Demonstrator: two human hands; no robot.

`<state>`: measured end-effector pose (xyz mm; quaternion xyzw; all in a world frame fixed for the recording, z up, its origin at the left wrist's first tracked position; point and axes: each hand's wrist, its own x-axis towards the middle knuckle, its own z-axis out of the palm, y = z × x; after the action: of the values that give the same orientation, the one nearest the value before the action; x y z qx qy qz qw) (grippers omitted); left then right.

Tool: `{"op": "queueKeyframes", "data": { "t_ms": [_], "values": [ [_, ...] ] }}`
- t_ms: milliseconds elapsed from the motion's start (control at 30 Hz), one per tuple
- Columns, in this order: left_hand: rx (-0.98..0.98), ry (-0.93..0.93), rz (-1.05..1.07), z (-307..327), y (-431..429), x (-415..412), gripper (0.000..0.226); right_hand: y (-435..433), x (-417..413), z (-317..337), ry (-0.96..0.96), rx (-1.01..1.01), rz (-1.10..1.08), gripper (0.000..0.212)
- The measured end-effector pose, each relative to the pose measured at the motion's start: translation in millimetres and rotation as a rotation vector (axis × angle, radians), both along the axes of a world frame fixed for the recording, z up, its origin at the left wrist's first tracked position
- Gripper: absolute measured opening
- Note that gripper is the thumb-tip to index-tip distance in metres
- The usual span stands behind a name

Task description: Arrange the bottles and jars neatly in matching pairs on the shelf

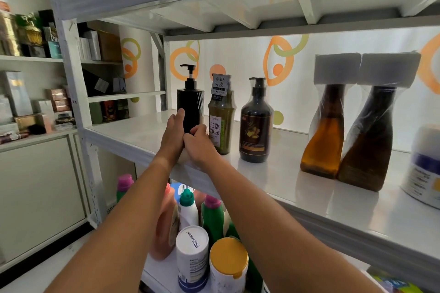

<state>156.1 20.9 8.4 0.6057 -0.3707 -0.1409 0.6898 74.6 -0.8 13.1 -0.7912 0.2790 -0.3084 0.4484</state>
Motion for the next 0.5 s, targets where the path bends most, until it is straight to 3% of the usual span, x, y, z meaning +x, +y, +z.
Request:
{"op": "queueKeyframes", "data": {
  "t_ms": [133, 333, 500],
  "values": [
    [0.002, 0.081, -0.022, -2.3, 1.5, 5.2, 0.086, 1.2, -2.4, -0.2, 0.029, -0.011, 0.033, 0.025],
    [-0.043, 0.023, 0.018, -4.8, -1.1, 5.9, 0.047, 0.1, -3.6, -0.8, 0.034, -0.127, 0.021, 0.024],
    [-0.039, -0.059, 0.041, 1.1, -6.5, 2.0, 0.042, 1.0, -12.1, 8.0, 0.034, -0.146, -0.008, 0.023]
  ]
}}
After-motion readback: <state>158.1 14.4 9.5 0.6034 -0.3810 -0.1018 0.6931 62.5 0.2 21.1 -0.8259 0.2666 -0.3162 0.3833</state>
